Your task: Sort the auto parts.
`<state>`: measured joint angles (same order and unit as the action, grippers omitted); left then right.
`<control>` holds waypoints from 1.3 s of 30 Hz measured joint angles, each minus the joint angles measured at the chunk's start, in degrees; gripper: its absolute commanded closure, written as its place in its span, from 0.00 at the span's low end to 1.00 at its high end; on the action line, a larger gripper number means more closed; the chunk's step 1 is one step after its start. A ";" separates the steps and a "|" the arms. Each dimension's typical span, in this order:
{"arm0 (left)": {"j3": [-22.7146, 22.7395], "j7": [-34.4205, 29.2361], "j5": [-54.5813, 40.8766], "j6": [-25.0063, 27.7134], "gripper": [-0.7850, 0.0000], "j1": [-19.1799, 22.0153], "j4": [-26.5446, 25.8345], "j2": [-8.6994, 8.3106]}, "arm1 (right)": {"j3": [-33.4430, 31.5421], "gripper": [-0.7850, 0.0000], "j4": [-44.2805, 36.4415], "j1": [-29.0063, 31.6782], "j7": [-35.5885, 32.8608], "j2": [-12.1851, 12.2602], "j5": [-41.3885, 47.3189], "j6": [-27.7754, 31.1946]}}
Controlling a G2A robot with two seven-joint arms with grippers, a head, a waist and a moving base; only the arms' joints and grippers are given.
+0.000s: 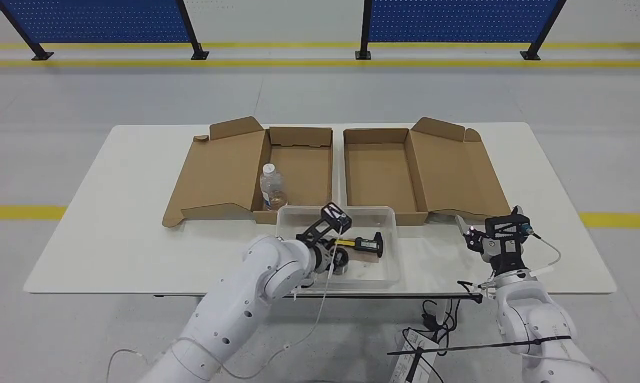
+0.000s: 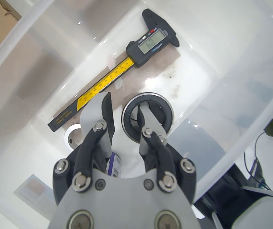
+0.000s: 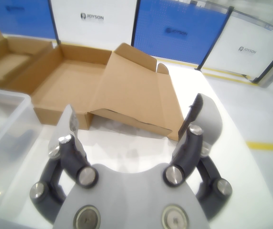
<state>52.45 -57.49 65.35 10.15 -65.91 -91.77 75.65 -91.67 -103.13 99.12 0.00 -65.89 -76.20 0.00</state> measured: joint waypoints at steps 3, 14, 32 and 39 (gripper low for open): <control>-0.05 -0.05 0.00 0.10 0.67 -0.03 0.01 -0.03 | 0.00 0.00 0.00 0.00 0.00 0.00 0.00 0.00; -0.35 0.67 1.47 -0.15 1.00 -0.33 -0.71 -0.17 | 0.00 0.00 0.00 0.00 0.00 0.00 0.00 0.00; 2.24 2.63 0.00 0.56 1.00 -3.15 -7.60 -0.93 | 0.00 0.00 0.00 0.00 0.00 0.00 0.00 0.00; 4.69 1.74 -2.97 2.25 1.00 -4.17 -12.19 -1.51 | 0.00 0.00 0.00 0.00 0.00 0.00 0.00 0.00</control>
<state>57.14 -55.75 62.38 12.40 -70.08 -103.96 74.14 -91.67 -103.13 99.12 0.00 -65.89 -76.20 0.00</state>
